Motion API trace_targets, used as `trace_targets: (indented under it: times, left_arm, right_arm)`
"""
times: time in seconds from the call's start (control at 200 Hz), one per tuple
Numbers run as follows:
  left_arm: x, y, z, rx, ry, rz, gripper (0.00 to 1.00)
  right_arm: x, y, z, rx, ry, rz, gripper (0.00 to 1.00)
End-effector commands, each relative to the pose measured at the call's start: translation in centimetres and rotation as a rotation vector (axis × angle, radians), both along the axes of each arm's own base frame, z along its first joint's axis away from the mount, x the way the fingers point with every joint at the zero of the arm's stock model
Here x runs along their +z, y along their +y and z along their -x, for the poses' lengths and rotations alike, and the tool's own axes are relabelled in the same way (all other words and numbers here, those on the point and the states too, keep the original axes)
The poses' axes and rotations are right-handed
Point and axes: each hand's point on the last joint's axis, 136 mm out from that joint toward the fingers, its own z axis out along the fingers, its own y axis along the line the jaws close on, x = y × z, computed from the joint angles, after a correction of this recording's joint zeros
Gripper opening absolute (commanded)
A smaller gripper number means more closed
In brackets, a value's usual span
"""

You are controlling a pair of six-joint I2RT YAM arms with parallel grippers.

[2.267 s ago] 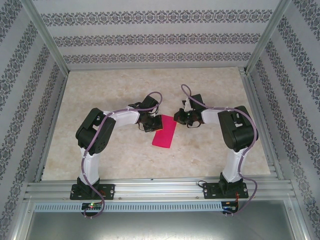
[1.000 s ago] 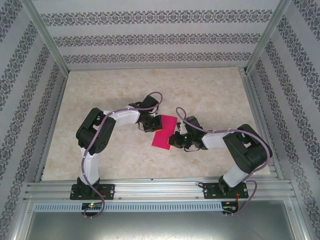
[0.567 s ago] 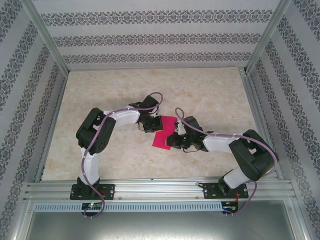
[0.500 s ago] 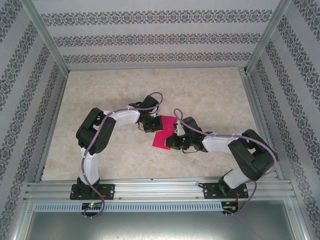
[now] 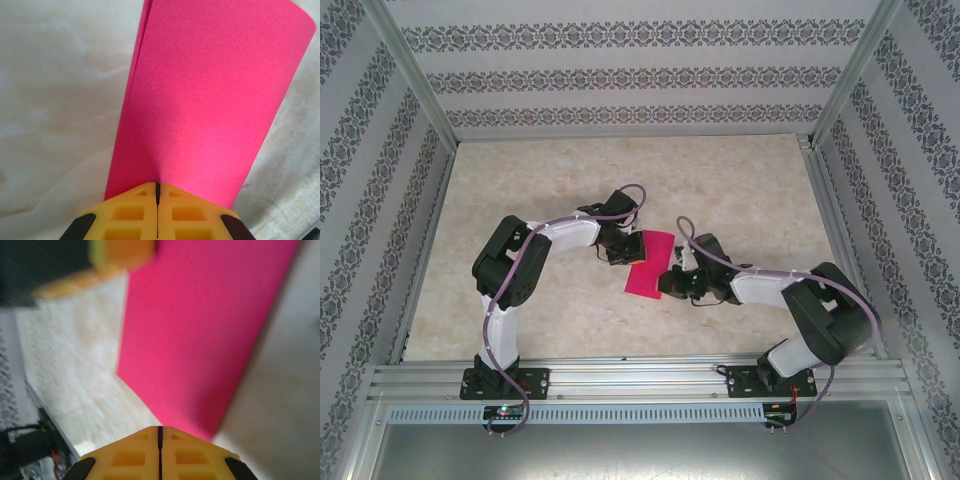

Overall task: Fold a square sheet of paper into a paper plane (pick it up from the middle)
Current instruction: First fold in half a square sheet of paper at the center of the table.

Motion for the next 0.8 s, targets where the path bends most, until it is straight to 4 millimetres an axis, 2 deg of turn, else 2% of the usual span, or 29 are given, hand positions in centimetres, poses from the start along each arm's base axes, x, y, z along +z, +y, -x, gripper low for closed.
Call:
trace_targets:
  times: [0.0,0.11,0.185,0.405,0.53,0.679,0.799]
  left_arm:
    - [-0.2,-0.6,0.6,-0.042,0.014,-0.003,0.08]
    - [-0.4,-0.5,0.7,-0.041,0.014,-0.009,0.08]
    - [-0.5,-0.5,0.7,-0.039,0.019,-0.009,0.08]
    - [-0.4,-0.6,0.6,-0.036,0.02,-0.012,0.08]
    - [-0.4,-0.5,0.6,-0.038,0.02,-0.014,0.08]
    - [-0.4,-0.5,0.8,-0.04,0.024,-0.013,0.08]
    - [-0.3,-0.5,0.7,-0.039,0.023,-0.012,0.08]
  right_arm:
    - [3.9,-1.6,-4.3,-0.097,-0.109,-0.025,0.08]
    - [4.4,-3.4,-7.8,-0.163,-0.113,-0.02,0.1]
    - [4.8,-3.1,-9.4,-0.157,-0.115,-0.046,0.09]
    - [2.6,-2.1,-12.6,-0.176,-0.057,-0.072,0.1]
    - [0.1,-2.7,-13.3,-0.182,-0.026,-0.003,0.1]
    - [-3.4,-3.3,-12.5,-0.159,0.022,0.072,0.08]
    - [-4.6,-3.4,-11.8,-0.143,0.046,0.086,0.08]
